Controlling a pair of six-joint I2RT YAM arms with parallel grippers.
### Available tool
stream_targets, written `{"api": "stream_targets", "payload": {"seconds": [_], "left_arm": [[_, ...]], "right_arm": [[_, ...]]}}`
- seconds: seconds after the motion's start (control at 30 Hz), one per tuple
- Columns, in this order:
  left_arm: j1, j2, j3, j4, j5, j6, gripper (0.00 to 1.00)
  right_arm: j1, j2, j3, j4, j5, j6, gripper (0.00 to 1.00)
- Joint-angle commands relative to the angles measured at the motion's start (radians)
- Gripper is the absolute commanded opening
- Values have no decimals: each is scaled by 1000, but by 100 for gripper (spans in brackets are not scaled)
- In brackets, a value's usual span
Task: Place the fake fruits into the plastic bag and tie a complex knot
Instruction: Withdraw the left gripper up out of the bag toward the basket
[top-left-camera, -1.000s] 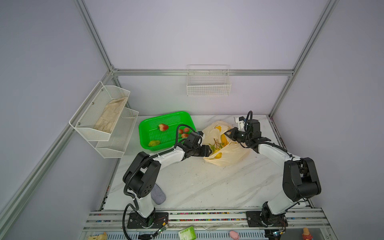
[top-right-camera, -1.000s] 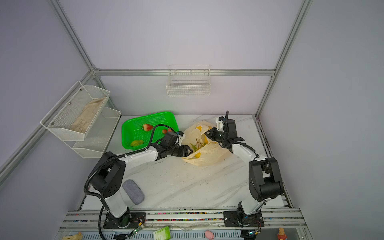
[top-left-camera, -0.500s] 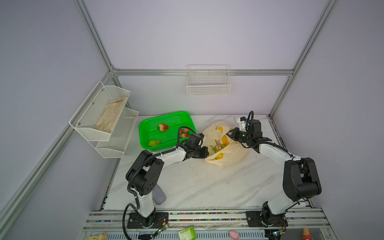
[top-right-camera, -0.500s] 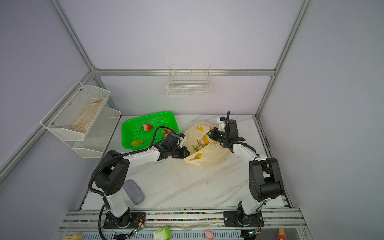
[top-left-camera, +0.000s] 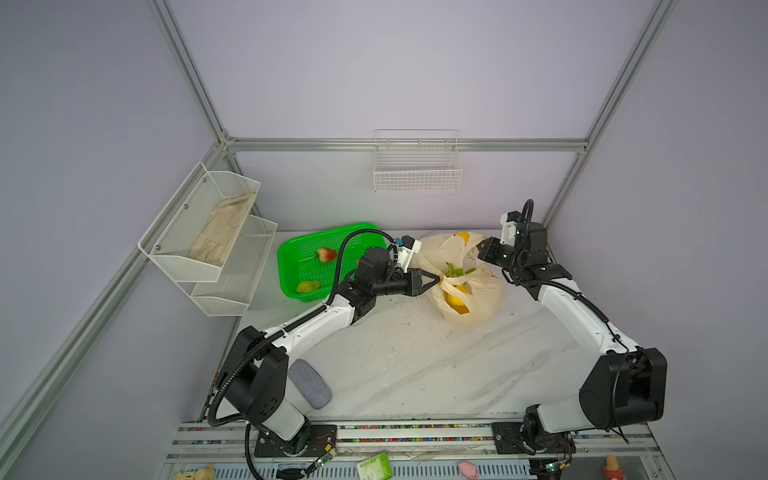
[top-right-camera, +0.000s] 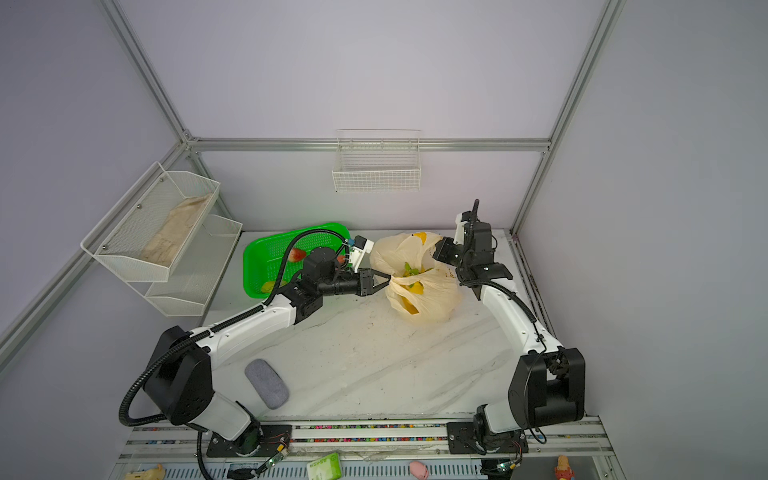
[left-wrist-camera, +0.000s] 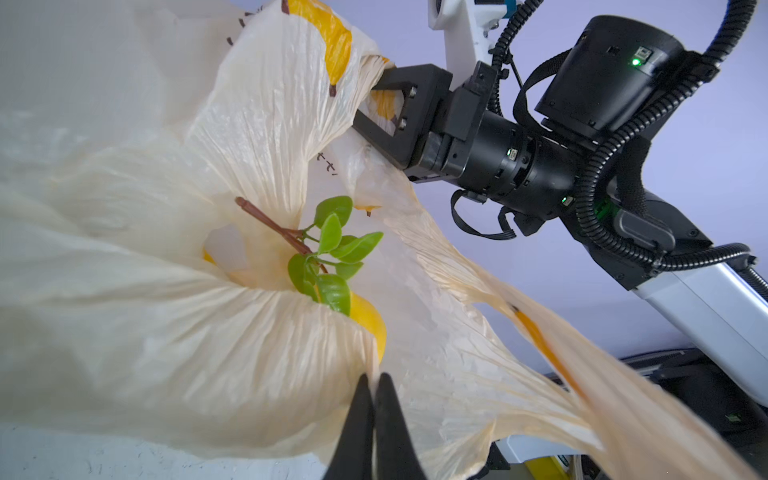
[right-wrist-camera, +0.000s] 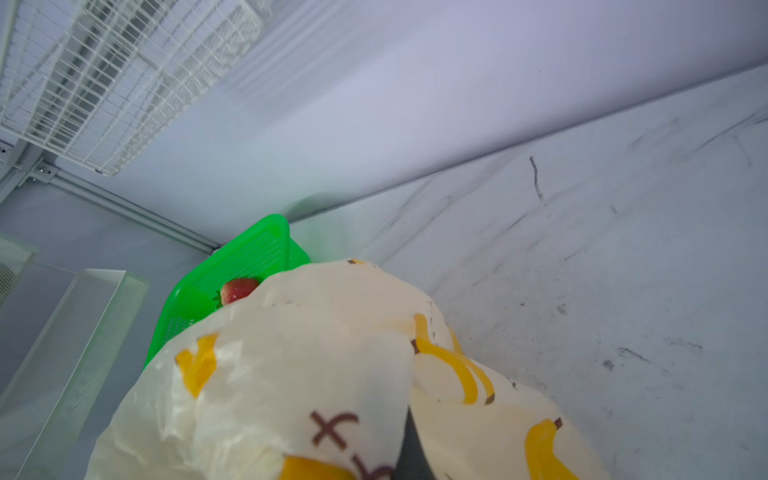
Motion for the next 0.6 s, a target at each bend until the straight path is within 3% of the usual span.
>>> {"api": "stream_targets", "payload": {"seconds": [0.0, 0.1, 0.17, 0.4, 0.5, 0.57], "left_arm": [[39, -23, -37, 22, 6, -32, 0], [52, -64, -39, -195, -229, 122, 0], [47, -79, -45, -270, -323, 207, 0], [7, -25, -79, -244, -248, 326, 0], [1, -2, -74, -214, -236, 276, 0], [8, -22, -89, -165, -235, 226, 0]], "right_arm": [[-6, 13, 42, -74, 111, -65, 0], [-14, 26, 53, -70, 130, -70, 0], [-20, 32, 54, -50, 98, -67, 0], [4, 101, 18, 162, -292, 26, 0], [12, 125, 33, 143, -309, 34, 0], [4, 125, 58, 74, -229, 18, 0]]}}
